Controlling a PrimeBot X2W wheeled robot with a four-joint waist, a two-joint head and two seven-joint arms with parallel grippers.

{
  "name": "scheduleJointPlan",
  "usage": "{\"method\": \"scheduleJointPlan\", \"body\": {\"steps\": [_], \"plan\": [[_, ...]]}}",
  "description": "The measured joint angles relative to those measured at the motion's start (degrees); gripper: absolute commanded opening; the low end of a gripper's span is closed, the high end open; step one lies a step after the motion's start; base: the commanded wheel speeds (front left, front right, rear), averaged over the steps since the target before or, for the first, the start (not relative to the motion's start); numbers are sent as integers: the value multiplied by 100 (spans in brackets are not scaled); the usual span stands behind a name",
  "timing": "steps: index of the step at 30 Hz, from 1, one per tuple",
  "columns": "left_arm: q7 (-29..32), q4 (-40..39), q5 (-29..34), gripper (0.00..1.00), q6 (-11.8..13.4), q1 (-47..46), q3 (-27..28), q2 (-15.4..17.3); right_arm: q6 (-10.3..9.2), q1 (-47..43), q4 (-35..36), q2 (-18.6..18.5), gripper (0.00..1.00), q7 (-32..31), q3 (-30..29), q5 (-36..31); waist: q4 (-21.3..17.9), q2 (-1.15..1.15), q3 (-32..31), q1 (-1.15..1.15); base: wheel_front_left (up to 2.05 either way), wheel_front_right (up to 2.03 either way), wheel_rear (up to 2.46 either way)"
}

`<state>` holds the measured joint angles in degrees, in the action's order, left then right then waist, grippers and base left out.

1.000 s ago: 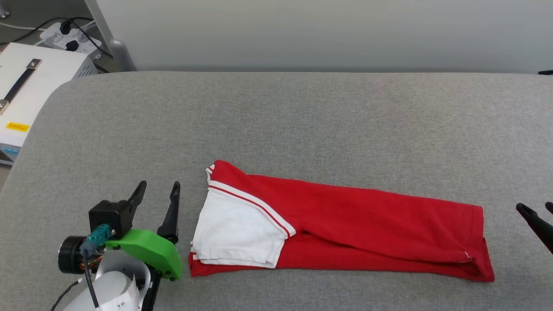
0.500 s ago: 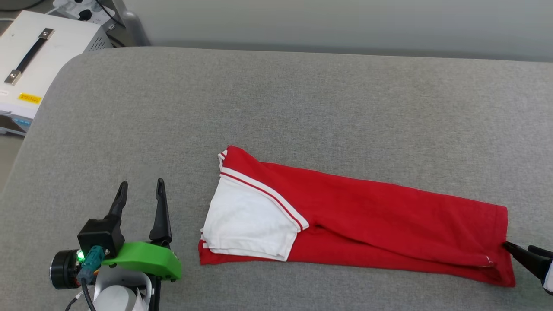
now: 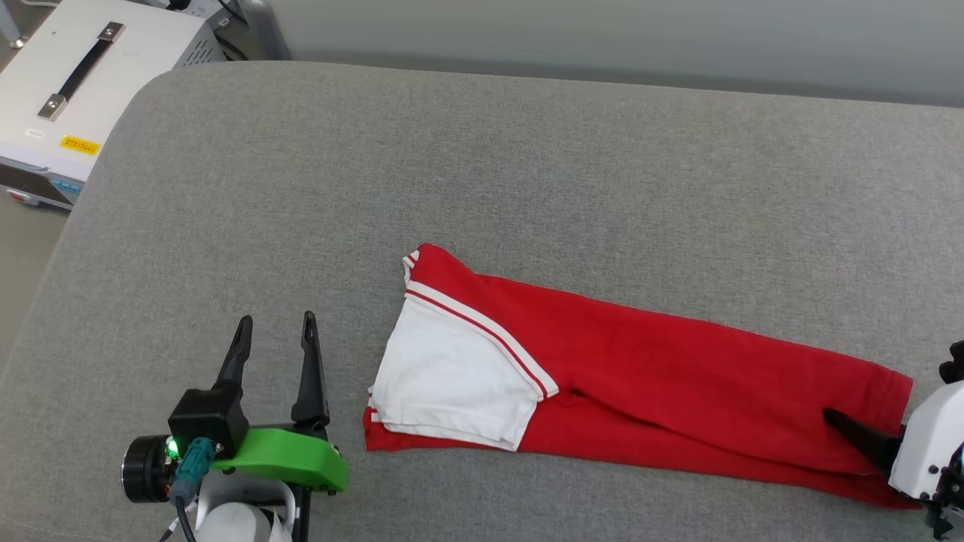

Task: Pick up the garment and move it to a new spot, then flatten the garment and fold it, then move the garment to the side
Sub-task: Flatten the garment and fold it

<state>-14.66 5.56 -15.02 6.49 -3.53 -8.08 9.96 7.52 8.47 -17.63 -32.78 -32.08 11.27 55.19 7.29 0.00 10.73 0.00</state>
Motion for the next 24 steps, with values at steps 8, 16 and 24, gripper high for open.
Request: {"method": "scheduleJointPlan", "body": {"steps": [8, 16, 24], "plan": [[0, 77, 412, 100, -334, 86, 288, -366, 0, 120, -304, -37, 0, 543, 414, 0, 37, 0, -62, 0, 0, 0, 0], [0, 71, 671, 100, -527, 228, 523, -512, 1, 165, -499, -233, 0, 926, 591, 279, 20, 0, -231, 0, 0, 0, 0], [0, 37, 878, 100, -686, 372, 619, -605, 3, 41, -745, -950, 0, 1118, 463, 315, 24, 0, -435, 0, 0, 0, 0]]}}
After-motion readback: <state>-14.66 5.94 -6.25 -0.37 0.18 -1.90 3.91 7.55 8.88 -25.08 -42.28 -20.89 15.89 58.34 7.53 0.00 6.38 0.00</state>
